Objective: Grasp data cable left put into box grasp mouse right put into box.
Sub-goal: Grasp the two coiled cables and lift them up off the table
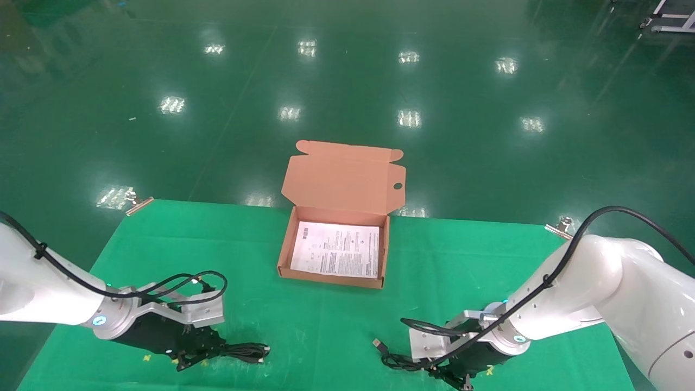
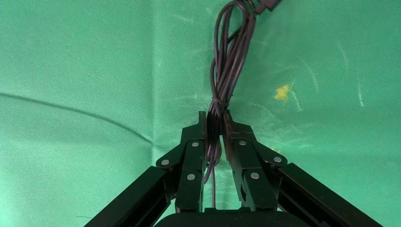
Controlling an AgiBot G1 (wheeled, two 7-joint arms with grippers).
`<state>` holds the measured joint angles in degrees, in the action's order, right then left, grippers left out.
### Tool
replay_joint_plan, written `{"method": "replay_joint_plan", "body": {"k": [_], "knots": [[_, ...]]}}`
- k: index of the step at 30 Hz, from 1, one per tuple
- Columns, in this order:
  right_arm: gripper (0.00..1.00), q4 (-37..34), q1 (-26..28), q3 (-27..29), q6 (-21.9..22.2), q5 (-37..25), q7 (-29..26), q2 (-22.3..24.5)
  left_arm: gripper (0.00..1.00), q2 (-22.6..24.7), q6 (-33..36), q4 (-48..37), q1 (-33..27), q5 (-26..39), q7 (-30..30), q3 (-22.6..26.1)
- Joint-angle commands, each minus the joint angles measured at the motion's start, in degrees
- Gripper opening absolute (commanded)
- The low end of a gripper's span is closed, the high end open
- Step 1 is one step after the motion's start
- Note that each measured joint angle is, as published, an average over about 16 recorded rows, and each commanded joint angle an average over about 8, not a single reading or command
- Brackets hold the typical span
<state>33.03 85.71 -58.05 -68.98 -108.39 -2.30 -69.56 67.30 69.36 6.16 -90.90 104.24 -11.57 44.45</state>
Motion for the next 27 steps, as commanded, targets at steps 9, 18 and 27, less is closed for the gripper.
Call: {"method": "replay_joint_plan", "body": {"k": [9, 18, 27], "knots": [[0.0, 0.1, 0.8, 0.5, -0.2, 0.3, -0.7, 0.9, 0.0, -0.4, 0.4, 0.2, -0.3, -0.1, -0.3, -0.1], [0.0, 5.6, 9.2, 4.8, 0.6, 1.7, -8.2, 8.9, 0.0, -5.9, 4.3, 4.4, -5.9, -3.3, -4.2, -2.4], [0.0, 9.8, 17.1, 9.0, 7.5, 2.3, -12.6, 8.6, 0.0, -6.3, -0.8, 10.4, -11.7, -5.7, -3.7, -5.0]]}}
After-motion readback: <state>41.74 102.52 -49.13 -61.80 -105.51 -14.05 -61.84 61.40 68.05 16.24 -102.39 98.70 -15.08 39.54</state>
